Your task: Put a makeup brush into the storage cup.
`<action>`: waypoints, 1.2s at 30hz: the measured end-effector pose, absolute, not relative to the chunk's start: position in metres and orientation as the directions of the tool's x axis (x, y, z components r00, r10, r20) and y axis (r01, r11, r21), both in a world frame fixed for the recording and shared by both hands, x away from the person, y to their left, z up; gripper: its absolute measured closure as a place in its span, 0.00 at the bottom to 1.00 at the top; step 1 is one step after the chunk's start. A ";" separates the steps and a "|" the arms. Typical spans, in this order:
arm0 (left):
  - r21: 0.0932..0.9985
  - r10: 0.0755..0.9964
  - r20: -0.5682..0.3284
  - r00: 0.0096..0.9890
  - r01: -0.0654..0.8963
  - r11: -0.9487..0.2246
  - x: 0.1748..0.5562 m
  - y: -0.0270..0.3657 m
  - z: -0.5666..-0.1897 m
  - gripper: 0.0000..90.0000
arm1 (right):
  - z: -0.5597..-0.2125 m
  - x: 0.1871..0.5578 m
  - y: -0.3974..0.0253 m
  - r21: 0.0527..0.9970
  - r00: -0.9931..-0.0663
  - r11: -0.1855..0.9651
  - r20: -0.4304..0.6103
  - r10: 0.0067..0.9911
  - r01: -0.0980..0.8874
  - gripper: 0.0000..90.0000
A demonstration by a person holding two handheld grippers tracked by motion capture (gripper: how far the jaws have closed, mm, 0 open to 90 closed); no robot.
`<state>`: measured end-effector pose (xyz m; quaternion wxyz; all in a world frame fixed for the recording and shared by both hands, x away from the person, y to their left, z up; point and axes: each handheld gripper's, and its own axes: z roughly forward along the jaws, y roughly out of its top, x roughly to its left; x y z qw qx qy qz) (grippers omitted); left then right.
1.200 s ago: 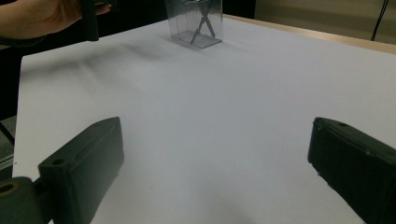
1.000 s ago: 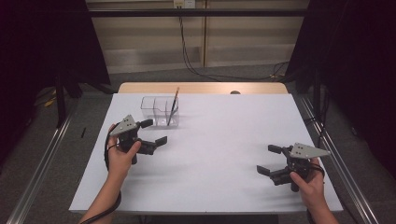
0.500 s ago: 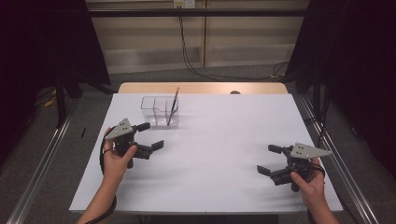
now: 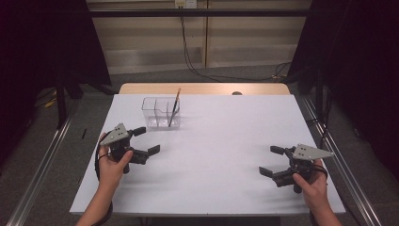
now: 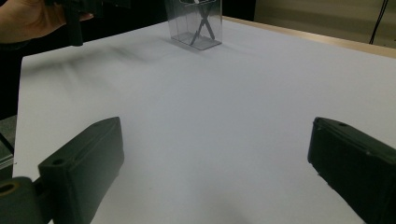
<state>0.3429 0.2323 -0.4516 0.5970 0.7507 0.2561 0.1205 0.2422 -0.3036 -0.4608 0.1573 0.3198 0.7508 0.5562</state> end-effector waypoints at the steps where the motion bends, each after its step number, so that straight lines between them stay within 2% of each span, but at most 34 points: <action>1: 0.958 0.531 -0.129 0.837 0.244 -0.151 0.342 0.234 -0.452 0.00 | -0.461 0.242 -0.304 0.936 -0.746 0.177 0.118 0.655 0.304 0.04; 16: 0.961 0.541 -0.111 0.833 0.230 -0.157 0.334 0.248 -0.452 0.00 | -0.461 0.243 -0.303 0.936 -0.746 0.177 0.119 0.656 0.304 0.04; 36: 0.961 0.527 -0.091 0.845 0.214 -0.177 0.328 0.245 -0.450 0.00 | -0.461 0.243 -0.304 0.937 -0.742 0.171 0.120 0.660 0.304 0.04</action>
